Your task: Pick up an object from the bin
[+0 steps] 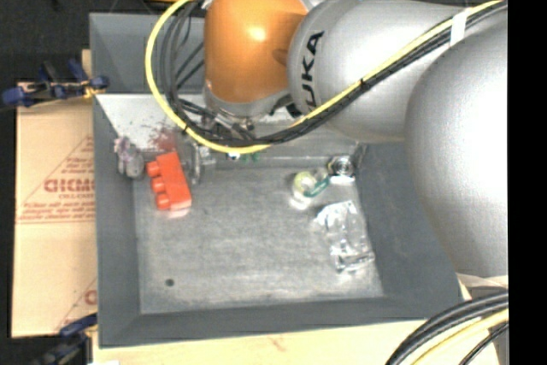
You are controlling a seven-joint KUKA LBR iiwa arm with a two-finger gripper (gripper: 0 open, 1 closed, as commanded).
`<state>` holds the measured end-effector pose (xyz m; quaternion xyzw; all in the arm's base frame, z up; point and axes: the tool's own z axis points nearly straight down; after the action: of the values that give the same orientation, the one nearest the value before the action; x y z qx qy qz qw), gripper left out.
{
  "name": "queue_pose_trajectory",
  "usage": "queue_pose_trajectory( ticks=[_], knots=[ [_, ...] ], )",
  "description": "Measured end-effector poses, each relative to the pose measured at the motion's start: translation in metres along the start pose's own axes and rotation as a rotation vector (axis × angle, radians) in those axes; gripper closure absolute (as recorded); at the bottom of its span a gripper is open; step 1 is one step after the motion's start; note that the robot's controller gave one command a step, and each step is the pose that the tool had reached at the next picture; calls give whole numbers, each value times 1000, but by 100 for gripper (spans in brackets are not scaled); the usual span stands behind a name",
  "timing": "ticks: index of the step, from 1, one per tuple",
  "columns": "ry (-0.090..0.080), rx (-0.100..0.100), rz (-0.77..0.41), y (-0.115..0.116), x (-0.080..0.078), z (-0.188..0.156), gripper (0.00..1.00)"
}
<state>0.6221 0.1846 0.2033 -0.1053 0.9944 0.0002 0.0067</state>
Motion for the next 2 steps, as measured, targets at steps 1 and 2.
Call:
queue_pose_trajectory(
  ticks=[1,2],
  knots=[
    [7,-2,-214,13,-26,22,100],
    [7,-4,-211,13,-25,21,0]
  ],
)
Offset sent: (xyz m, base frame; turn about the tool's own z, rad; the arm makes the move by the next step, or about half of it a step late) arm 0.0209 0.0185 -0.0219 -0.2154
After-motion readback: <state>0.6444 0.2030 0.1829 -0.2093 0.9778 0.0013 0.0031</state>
